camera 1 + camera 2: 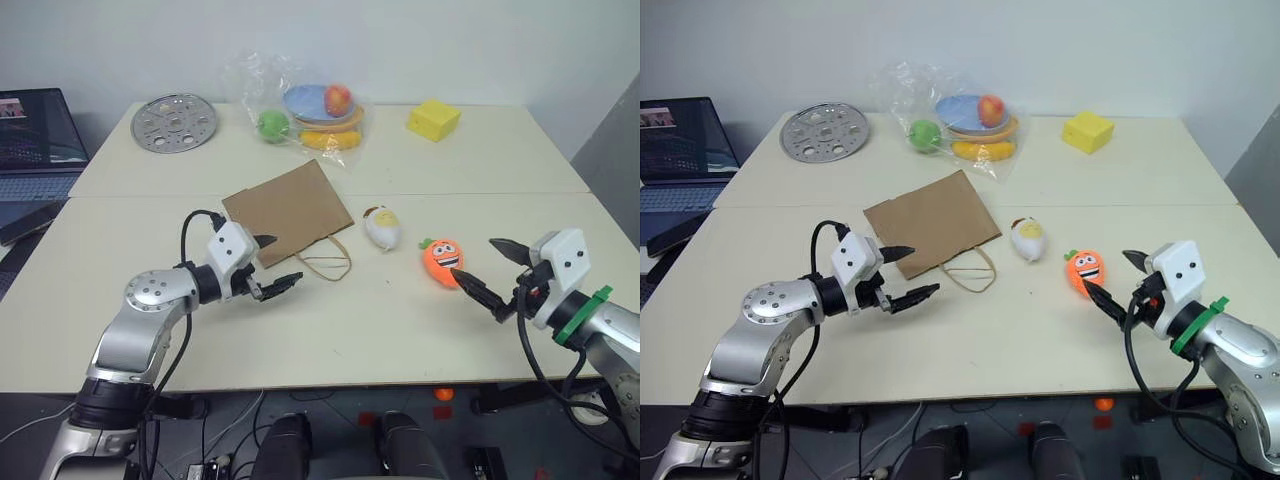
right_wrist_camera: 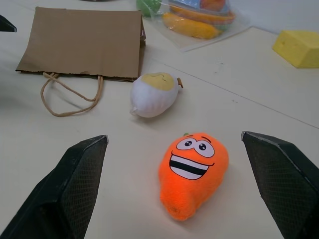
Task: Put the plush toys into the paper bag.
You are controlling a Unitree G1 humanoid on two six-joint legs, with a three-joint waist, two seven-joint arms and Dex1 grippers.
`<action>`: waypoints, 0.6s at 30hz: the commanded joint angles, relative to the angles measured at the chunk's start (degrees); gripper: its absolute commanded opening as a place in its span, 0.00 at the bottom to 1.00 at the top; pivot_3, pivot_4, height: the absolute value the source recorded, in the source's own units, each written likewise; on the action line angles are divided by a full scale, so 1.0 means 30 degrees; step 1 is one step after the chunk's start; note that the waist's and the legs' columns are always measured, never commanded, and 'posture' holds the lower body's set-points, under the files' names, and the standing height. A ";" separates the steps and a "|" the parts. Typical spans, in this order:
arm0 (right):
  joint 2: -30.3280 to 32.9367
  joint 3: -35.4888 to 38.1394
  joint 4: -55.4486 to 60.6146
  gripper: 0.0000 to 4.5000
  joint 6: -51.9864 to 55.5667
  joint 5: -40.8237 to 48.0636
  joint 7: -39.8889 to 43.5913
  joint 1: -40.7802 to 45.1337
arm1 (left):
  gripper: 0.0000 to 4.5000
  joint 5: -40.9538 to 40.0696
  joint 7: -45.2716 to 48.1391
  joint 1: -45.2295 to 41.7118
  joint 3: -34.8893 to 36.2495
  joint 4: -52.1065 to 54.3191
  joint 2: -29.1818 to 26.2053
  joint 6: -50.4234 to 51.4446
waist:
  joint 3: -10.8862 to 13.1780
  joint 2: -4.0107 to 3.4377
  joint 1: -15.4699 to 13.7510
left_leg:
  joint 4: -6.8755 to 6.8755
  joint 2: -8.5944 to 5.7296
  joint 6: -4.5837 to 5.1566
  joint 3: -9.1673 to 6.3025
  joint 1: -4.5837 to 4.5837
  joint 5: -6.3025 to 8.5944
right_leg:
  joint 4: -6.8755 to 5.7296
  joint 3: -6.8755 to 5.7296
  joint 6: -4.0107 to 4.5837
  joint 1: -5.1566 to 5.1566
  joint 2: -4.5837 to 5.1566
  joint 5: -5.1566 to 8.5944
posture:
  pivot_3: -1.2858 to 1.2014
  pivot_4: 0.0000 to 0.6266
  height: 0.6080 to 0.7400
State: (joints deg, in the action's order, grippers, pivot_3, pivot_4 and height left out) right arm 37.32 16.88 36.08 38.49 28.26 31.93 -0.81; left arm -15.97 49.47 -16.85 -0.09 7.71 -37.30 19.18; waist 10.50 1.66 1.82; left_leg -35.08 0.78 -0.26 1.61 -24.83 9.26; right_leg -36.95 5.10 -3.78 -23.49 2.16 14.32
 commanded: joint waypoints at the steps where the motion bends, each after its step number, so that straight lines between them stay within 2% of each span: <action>1: -0.0190 -0.0015 0.0597 1.00 -0.0208 0.0099 -0.0429 0.0330 | 0.99 -0.0152 -0.0062 -0.0073 0.0253 0.0456 -0.0035 0.0006 | 0.0000 0.0000 0.0001 | 0.0000 0.0003 0.0001 0.0002 0.0000 0.0000 | 0.0000 -0.0002 0.0000 -0.0002 -0.0004 0.0000 | 0.52 0.24 1.00; 18: -0.1097 -0.0782 0.1456 1.00 0.0222 -0.0174 -0.2328 0.0781 | 0.99 -0.0250 0.0806 -0.1860 -0.0157 -0.0774 0.0177 -0.0340 | 0.0000 0.0001 -0.0001 | 0.0000 0.0001 0.0009 0.0008 -0.0004 0.0003 | 0.0007 0.0001 0.0004 -0.0002 -0.0003 -0.0002 | 0.52 0.24 1.00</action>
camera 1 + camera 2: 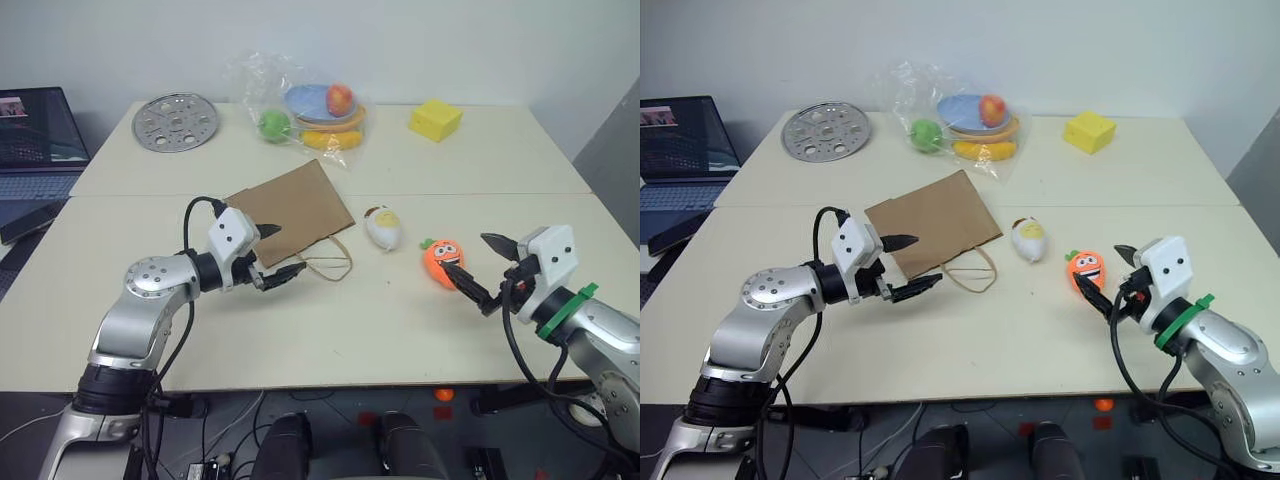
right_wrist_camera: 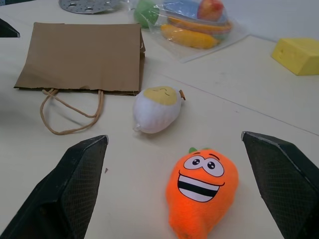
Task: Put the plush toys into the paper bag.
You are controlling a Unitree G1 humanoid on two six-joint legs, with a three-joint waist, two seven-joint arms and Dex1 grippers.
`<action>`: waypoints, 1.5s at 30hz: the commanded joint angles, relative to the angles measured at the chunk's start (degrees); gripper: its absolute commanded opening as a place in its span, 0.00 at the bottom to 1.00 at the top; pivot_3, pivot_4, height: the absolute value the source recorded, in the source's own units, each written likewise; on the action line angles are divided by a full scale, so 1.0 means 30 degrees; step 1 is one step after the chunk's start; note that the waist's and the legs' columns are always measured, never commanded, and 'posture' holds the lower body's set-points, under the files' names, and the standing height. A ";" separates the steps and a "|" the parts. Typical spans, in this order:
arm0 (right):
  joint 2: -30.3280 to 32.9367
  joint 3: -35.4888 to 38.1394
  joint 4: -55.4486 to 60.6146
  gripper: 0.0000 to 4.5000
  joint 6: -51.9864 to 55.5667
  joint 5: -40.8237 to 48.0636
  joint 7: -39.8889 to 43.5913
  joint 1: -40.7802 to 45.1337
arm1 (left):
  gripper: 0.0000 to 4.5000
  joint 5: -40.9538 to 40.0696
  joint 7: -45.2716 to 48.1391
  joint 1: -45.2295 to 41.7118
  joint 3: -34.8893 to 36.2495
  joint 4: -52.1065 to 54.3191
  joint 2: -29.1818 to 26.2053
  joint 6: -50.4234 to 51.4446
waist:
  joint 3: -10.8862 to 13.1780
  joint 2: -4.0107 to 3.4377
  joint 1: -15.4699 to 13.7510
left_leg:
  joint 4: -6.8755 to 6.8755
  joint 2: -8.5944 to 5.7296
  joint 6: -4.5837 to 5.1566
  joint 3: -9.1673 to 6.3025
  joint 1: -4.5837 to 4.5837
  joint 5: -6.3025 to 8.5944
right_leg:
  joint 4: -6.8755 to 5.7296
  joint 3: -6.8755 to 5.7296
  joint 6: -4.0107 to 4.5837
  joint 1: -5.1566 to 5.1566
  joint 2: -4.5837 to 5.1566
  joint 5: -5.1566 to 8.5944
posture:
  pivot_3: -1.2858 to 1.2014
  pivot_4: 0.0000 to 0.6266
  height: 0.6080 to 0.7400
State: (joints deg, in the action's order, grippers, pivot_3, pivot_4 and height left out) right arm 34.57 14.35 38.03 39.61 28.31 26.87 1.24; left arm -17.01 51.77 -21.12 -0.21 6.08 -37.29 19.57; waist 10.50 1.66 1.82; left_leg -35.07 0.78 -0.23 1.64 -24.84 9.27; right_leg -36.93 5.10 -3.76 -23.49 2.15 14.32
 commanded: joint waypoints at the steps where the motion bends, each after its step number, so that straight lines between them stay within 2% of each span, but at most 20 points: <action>1: -0.0271 0.0020 0.0806 1.00 -0.0178 -0.0382 -0.0886 0.0003 | 0.99 0.0223 -0.0024 -0.0529 -0.0193 -0.0423 0.0257 -0.0550 | 0.0000 0.0001 -0.0003 | 0.0000 0.0001 0.0000 0.0000 0.0000 0.0000 | -0.0003 -0.0002 0.0000 0.0000 -0.0001 0.0000 | 0.52 0.24 1.00; 11: -0.1213 0.0129 0.0950 1.00 -0.0227 -0.1547 -0.2862 -0.0562 | 0.99 0.0291 0.0194 -0.1284 -0.0742 -0.0785 0.0641 -0.0614 | -0.0002 -0.0007 0.0043 | 0.0000 -0.0035 0.0001 -0.0086 -0.0004 -0.0003 | 0.0001 -0.0075 -0.0001 0.0054 0.0021 0.0001 | 0.52 0.24 1.00; 15: -0.1188 0.0126 0.0957 1.00 -0.0378 -0.1664 -0.2813 -0.0650 | 0.99 0.0581 0.0215 -0.1915 -0.1128 -0.1189 0.0958 -0.0931 | 0.0014 -0.0035 0.0061 | 0.0002 -0.0442 0.0078 -0.1015 -0.0010 -0.0067 | -0.0013 -0.1023 0.0068 0.0432 0.0384 0.0213 | 0.52 0.24 1.00; 18: -0.1283 0.0292 0.1004 1.00 -0.0324 -0.1540 -0.2841 -0.0727 | 0.99 0.1066 0.0441 -0.2429 -0.1717 -0.1692 0.1146 -0.1439 | 0.0015 -0.0049 -0.0284 | 0.0012 -0.0347 0.0072 -0.1140 -0.0021 -0.0067 | -0.0027 -0.1282 0.0102 0.0462 0.0396 0.0308 | 0.52 0.24 1.00; 21: -0.1189 0.0313 0.1210 1.00 -0.0238 -0.1451 -0.2750 -0.0747 | 0.99 0.1821 0.0845 -0.2957 -0.2432 -0.2475 0.1225 -0.2353 | 0.0014 -0.0049 -0.0574 | 0.0014 -0.0079 0.0064 -0.0904 -0.0023 -0.0066 | -0.0029 -0.1355 0.0256 0.0458 0.0387 0.0306 | 0.52 0.24 1.00; 25: -0.0881 0.0495 0.1619 1.00 -0.0053 -0.0931 -0.2172 -0.0979 | 0.99 0.3609 0.1323 -0.4566 -0.4235 -0.4754 0.1883 -0.4150 | 0.0012 -0.0052 -0.0643 | 0.0017 -0.0026 0.0064 -0.0812 -0.0033 -0.0066 | -0.0030 -0.1347 0.0340 0.0475 0.0343 0.0344 | 0.52 0.24 1.00; 28: -0.0783 0.0568 0.1832 1.00 0.0051 -0.0803 -0.2063 -0.1039 | 0.99 0.5120 0.1311 -0.5776 -0.5384 -0.6676 0.2547 -0.5898 | 0.0012 -0.0050 -0.0653 | 0.0018 -0.0041 0.0059 -0.0765 -0.0055 -0.0062 | -0.0020 -0.1327 0.0332 0.0470 0.0336 0.0357 | 0.52 0.24 1.00; 31: -0.0765 0.0489 0.1838 1.00 0.0172 -0.0820 -0.2202 -0.0878 | 0.99 0.5470 0.1505 -0.6450 -0.5618 -0.7865 0.2988 -0.6309 | 0.0012 -0.0050 -0.0625 | 0.0018 -0.0047 0.0050 -0.0735 -0.0063 -0.0055 | -0.0014 -0.1302 0.0229 0.0464 0.0337 0.0324 | 0.52 0.24 1.00; 35: -0.0875 0.0198 0.2376 1.00 0.0274 -0.0835 -0.2400 -0.1098 | 0.80 0.5436 0.2412 -0.7782 -0.6081 -0.9975 0.4212 -0.6318 | 0.0012 -0.0050 -0.0614 | 0.0017 -0.0035 0.0050 -0.0725 -0.0062 -0.0055 | -0.0033 -0.1331 0.0234 0.0451 0.0323 0.0335 | 0.52 0.24 1.00; 45: -0.1059 0.0138 0.2589 1.00 0.0164 -0.0960 -0.2656 -0.1428 | 0.07 0.6139 0.3222 -0.8832 -0.6092 -1.2162 0.4491 -0.7423 | 0.0012 -0.0050 -0.0592 | 0.0017 -0.0030 0.0049 -0.0716 -0.0063 -0.0055 | -0.0033 -0.1327 0.0173 0.0451 0.0318 0.0306 | 0.52 0.24 1.00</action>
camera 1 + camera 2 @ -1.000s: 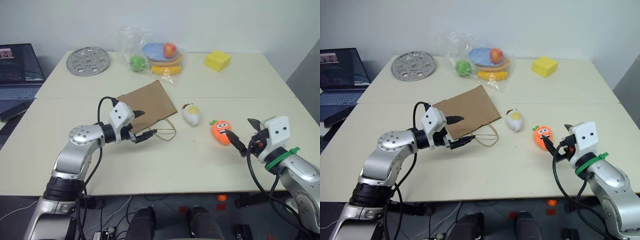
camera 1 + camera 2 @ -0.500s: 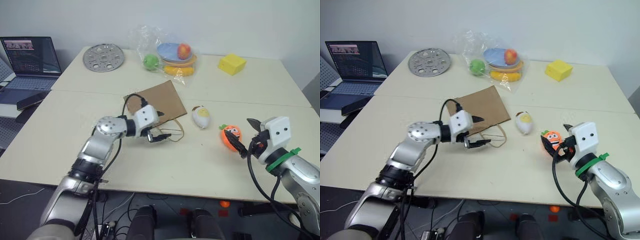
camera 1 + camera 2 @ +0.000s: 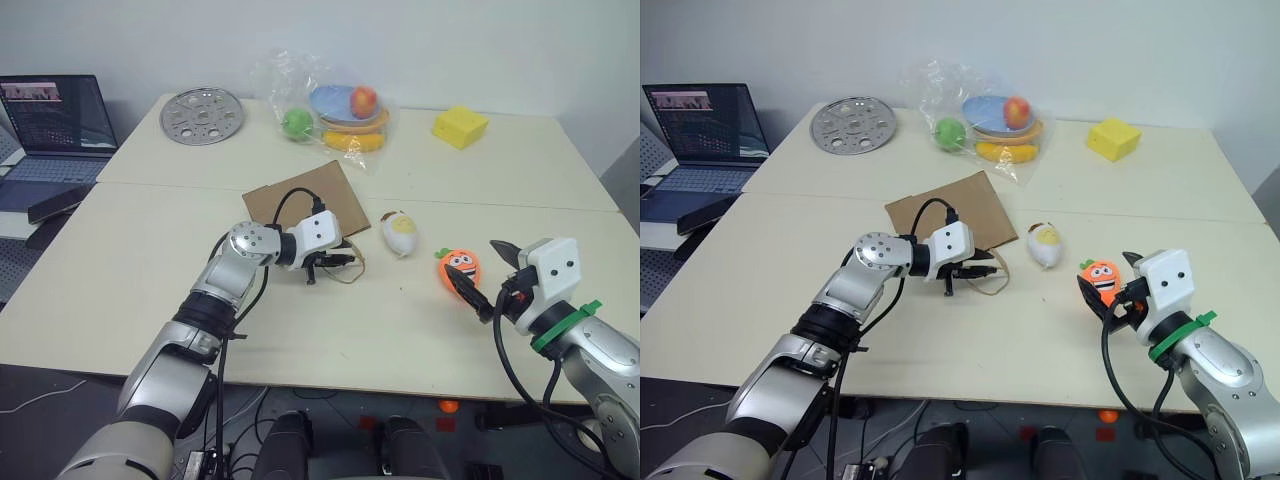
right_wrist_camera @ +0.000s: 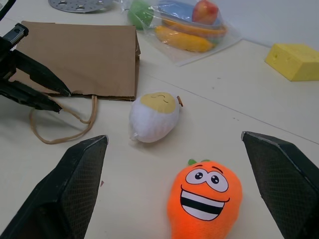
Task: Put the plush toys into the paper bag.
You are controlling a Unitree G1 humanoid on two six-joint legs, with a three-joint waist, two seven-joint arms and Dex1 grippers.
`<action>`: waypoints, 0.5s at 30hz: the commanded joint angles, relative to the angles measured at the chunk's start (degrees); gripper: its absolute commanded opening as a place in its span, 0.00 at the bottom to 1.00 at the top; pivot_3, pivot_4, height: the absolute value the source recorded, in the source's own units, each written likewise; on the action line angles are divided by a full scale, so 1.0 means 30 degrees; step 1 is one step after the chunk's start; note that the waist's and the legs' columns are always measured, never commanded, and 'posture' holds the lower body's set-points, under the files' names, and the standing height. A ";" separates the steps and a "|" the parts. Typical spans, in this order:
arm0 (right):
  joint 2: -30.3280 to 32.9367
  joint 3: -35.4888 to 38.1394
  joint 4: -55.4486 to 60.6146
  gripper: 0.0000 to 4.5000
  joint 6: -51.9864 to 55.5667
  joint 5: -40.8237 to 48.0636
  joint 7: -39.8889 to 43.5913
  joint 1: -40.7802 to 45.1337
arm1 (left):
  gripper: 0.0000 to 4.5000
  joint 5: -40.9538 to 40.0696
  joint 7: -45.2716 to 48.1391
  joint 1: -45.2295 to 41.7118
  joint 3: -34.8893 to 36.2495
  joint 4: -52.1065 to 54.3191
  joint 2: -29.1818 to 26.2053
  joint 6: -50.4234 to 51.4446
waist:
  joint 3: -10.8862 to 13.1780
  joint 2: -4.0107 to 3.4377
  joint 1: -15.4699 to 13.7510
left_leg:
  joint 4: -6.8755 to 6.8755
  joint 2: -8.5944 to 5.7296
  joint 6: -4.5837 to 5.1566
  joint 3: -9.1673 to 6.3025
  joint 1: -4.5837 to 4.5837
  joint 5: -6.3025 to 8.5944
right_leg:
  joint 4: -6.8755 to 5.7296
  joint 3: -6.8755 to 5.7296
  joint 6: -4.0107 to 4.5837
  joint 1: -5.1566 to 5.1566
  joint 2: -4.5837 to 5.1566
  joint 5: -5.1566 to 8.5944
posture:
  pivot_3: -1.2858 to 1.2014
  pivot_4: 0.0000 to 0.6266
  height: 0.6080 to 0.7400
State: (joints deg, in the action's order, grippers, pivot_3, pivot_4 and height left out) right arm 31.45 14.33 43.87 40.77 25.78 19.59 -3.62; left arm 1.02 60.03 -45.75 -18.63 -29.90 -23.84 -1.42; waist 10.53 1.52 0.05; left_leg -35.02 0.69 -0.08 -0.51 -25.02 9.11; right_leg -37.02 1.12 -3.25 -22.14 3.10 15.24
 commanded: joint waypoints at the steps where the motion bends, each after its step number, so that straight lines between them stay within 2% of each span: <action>1: -0.0043 0.0127 0.0639 1.00 -0.0214 -0.0111 -0.0274 0.0260 | 0.01 0.0158 0.0640 -0.0672 0.0034 -0.0306 0.0011 -0.0418 | 0.0000 0.0000 -0.0002 | 0.0000 -0.0001 0.0000 0.0003 0.0000 0.0000 | 0.0001 0.0000 -0.0003 0.0000 0.0000 -0.0001 | 0.52 0.24 1.00; 8: 0.0019 -0.0202 0.0608 1.00 -0.0160 -0.0027 -0.0344 0.0623 | 0.01 -0.0253 0.1485 -0.1205 0.0522 -0.0534 0.0172 -0.0374 | 0.0000 0.0000 -0.0005 | -0.0003 0.0002 -0.0001 -0.0014 -0.0002 0.0000 | 0.0005 0.0006 -0.0002 0.0000 0.0003 -0.0003 | 0.52 0.24 1.00; 11: -0.0202 -0.1396 0.0632 1.00 0.0184 0.0196 -0.0327 0.1426 | 0.01 -0.3386 0.3289 -0.2307 0.2479 0.0829 -0.0150 0.3562 | 0.0003 0.0003 0.0046 | -0.0003 0.0003 0.0000 -0.0024 -0.0005 0.0000 | 0.0002 0.0003 -0.0002 -0.0004 0.0001 -0.0003 | 0.52 0.24 1.00; 15: -0.0628 -0.3297 -0.0107 1.00 0.0139 -0.0289 -0.0375 0.2710 | 0.01 -0.5555 0.4572 -0.3530 0.4034 0.1394 -0.0865 0.6433 | 0.0003 0.0004 0.0104 | -0.0005 0.0009 0.0000 -0.0060 -0.0016 0.0000 | -0.0013 -0.0026 0.0000 -0.0018 -0.0011 0.0002 | 0.52 0.24 1.00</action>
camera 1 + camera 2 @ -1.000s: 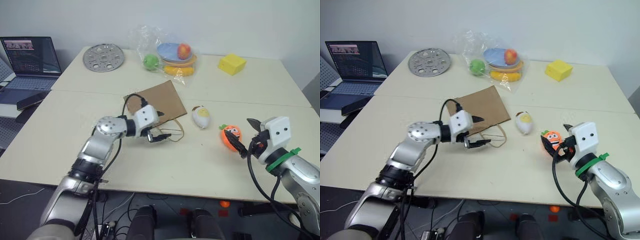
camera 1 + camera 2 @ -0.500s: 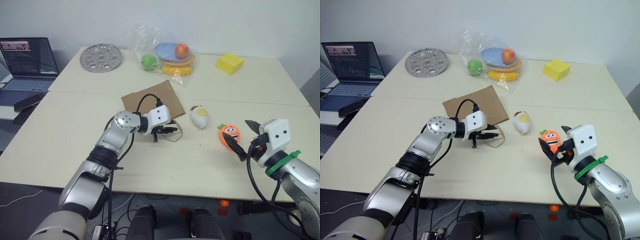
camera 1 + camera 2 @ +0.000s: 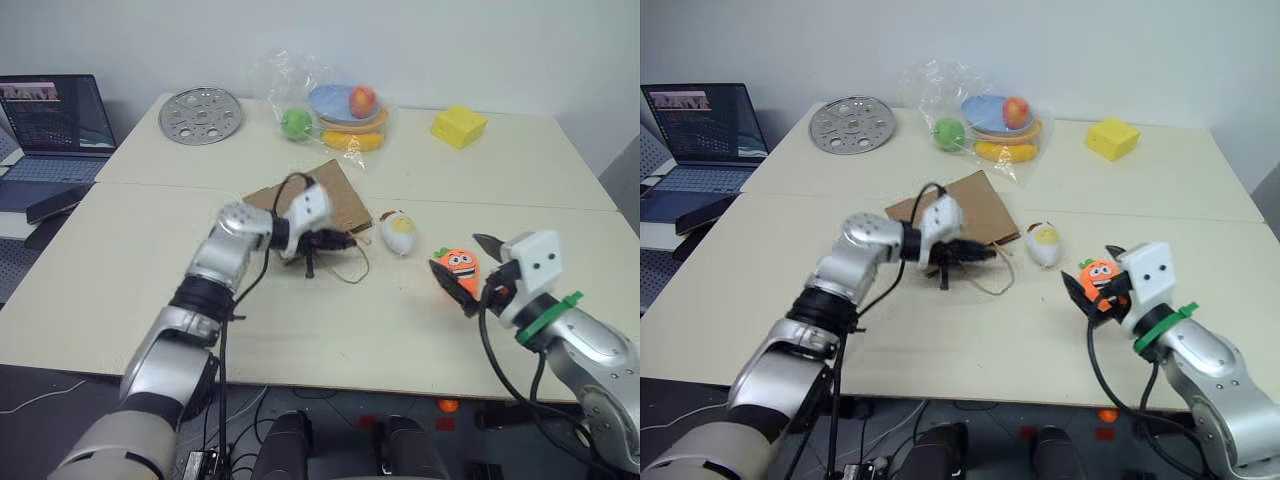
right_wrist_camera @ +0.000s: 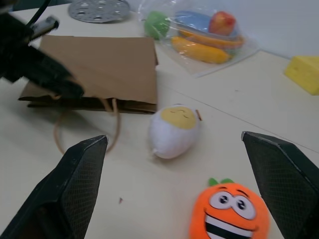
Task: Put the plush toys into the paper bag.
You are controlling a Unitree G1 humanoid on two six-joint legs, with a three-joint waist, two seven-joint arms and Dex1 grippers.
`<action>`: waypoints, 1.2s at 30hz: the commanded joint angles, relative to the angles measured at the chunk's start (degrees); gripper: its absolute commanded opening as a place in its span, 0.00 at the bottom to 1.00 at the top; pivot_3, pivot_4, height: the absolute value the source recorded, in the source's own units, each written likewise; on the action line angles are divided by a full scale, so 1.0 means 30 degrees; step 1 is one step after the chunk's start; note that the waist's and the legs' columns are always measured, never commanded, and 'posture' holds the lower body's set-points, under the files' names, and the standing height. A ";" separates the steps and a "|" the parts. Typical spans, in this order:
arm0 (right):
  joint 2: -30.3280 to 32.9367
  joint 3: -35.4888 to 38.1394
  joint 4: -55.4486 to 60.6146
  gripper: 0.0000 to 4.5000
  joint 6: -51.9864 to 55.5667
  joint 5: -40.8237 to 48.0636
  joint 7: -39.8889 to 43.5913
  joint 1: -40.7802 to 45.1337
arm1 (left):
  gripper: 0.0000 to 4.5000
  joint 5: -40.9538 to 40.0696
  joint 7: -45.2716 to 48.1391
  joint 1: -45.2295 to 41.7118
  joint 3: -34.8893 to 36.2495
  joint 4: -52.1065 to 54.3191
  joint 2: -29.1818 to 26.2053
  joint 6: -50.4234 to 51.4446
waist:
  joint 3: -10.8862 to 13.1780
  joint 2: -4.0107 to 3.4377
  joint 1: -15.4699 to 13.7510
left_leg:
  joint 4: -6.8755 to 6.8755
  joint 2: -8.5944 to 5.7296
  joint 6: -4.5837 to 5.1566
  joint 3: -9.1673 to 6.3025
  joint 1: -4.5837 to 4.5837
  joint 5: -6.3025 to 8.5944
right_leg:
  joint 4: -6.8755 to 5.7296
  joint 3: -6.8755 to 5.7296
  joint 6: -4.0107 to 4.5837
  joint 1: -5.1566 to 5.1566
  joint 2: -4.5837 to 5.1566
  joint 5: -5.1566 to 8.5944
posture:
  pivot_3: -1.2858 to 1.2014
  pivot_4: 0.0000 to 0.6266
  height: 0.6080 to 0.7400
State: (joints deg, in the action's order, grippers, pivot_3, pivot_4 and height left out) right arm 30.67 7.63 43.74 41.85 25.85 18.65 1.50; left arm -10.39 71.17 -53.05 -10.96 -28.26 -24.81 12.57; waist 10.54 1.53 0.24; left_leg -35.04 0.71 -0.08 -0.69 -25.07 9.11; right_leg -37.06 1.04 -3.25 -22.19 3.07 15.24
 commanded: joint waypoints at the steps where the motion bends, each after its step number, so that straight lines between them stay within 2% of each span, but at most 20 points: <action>1: -0.0620 -0.1763 -0.0494 1.00 -0.0296 -0.0536 -0.0093 0.1592 | 0.01 -0.2133 0.1002 -0.1453 0.1869 0.0715 -0.0693 0.2215 | -0.0001 -0.0002 0.0091 | 0.0001 0.0005 0.0000 0.0002 -0.0001 0.0000 | 0.0001 0.0002 -0.0001 -0.0004 -0.0010 -0.0001 | 0.52 0.24 1.00; 3: -0.1550 -0.2947 -0.1765 0.92 -0.0495 -0.1020 -0.0411 0.2976 | 0.00 -0.2686 0.1240 -0.1841 0.2435 0.0406 -0.0929 0.2912 | -0.0001 -0.0002 0.0128 | 0.0001 0.0001 0.0001 -0.0004 0.0003 -0.0001 | -0.0009 -0.0001 -0.0004 -0.0003 -0.0011 -0.0001 | 0.52 0.24 1.00; 5: -0.2610 -0.4238 -0.3287 0.79 -0.0719 -0.1771 -0.0689 0.4440 | 0.00 -0.2636 0.1634 -0.1863 0.2455 0.0202 -0.1265 0.2911 | -0.0002 -0.0005 0.0165 | 0.0001 -0.0001 0.0002 -0.0010 0.0010 -0.0002 | -0.0022 -0.0005 -0.0011 0.0000 -0.0020 -0.0003 | 0.52 0.24 1.00; 7: -0.3748 -0.5443 -0.5056 0.63 -0.1228 -0.2649 -0.0896 0.5917 | 0.00 -0.2631 0.1948 -0.1765 0.2438 0.0351 -0.1544 0.3008 | -0.0002 -0.0005 0.0204 | -0.0001 -0.0006 0.0001 -0.0005 0.0009 -0.0003 | -0.0032 -0.0017 -0.0012 0.0000 -0.0031 -0.0004 | 0.52 0.24 1.00; 14: -0.7361 -0.7394 -1.0642 0.05 -0.3222 -0.4490 -0.1047 0.9678 | 0.00 -0.3328 0.1983 -0.1514 0.2894 0.1674 -0.1856 0.4106 | -0.0001 -0.0004 0.0268 | 0.0003 -0.0008 0.0000 -0.0007 -0.0010 -0.0003 | -0.0053 -0.0024 -0.0030 -0.0015 -0.0038 -0.0015 | 0.52 0.24 1.00; 15: -0.7741 -0.7533 -1.1277 0.00 -0.3522 -0.4649 -0.0966 0.9945 | 0.00 -0.3414 0.1931 -0.1455 0.2928 0.1889 -0.1884 0.4281 | -0.0001 -0.0004 0.0296 | 0.0003 -0.0005 0.0000 -0.0009 -0.0009 -0.0003 | -0.0060 -0.0025 -0.0035 -0.0017 -0.0038 -0.0018 | 0.52 0.24 1.00; 21: -0.9833 -0.8108 -1.6617 0.00 -0.7121 -0.6118 -0.0785 1.0740 | 0.00 -0.4294 0.1781 -0.0913 0.3418 0.3372 -0.2330 0.5434 | -0.0001 -0.0004 0.0405 | 0.0008 -0.0006 -0.0001 -0.0023 -0.0007 -0.0003 | -0.0091 -0.0034 -0.0038 -0.0023 -0.0043 -0.0018 | 0.52 0.24 1.00; 25: -1.1525 -0.7188 -2.0948 0.00 -0.9533 -0.6564 -0.1858 1.1899 | 0.00 -0.5332 0.1767 -0.0255 0.4040 0.4998 -0.3174 0.6813 | 0.0001 -0.0005 0.0541 | 0.0009 0.0000 -0.0004 -0.0053 0.0013 -0.0004 | -0.0148 -0.0021 -0.0038 -0.0037 -0.0046 -0.0019 | 0.52 0.24 1.00; 28: -1.2043 -0.6909 -2.2960 0.00 -1.0744 -0.7241 -0.2393 1.2724 | 0.00 -0.5644 0.1711 0.0359 0.4108 0.5913 -0.3638 0.7222 | 0.0005 -0.0010 0.0554 | 0.0007 0.0005 -0.0016 -0.0058 0.0043 -0.0012 | -0.0244 -0.0015 -0.0042 -0.0056 -0.0045 -0.0016 | 0.52 0.24 1.00; 32: -1.2509 -0.7300 -2.6120 0.00 -1.0055 -0.8075 -0.2447 1.3103 | 0.00 -0.5842 0.0738 0.0967 0.4773 0.6440 -0.3988 0.7203 | 0.0004 -0.0010 0.0546 | 0.0011 0.0020 -0.0055 -0.0097 0.0086 -0.0035 | -0.0304 -0.0033 -0.0042 -0.0049 -0.0074 -0.0008 | 0.52 0.24 1.00; 35: -1.2397 -0.7725 -2.6951 0.00 -0.9799 -0.8899 -0.2391 1.2853 | 0.00 -0.5207 -0.0753 0.0570 0.5357 0.5561 -0.3873 0.5863 | 0.0007 -0.0015 0.0521 | 0.0022 0.0020 -0.0091 -0.0130 0.0084 -0.0057 | -0.0308 -0.0039 -0.0024 -0.0051 -0.0091 0.0001 | 0.52 0.24 1.00; 36: -1.2371 -0.7772 -2.6887 0.00 -0.9613 -0.9033 -0.2368 1.2649 | 0.00 -0.4732 -0.1899 0.0091 0.5857 0.4797 -0.3633 0.4468 | 0.0004 -0.0012 0.0516 | 0.0022 0.0023 -0.0093 -0.0126 0.0086 -0.0058 | -0.0314 -0.0027 -0.0019 -0.0051 -0.0089 0.0004 | 0.52 0.24 1.00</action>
State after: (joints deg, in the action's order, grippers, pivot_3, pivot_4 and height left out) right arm -6.60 -14.93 -36.04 11.62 0.10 11.28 40.41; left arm -25.67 69.18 -50.21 3.13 -12.90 -35.61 30.44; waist 10.56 1.49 1.79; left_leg -34.98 0.78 -0.36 -1.07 -24.78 8.93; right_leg -38.00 0.96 -3.31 -22.31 2.81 15.25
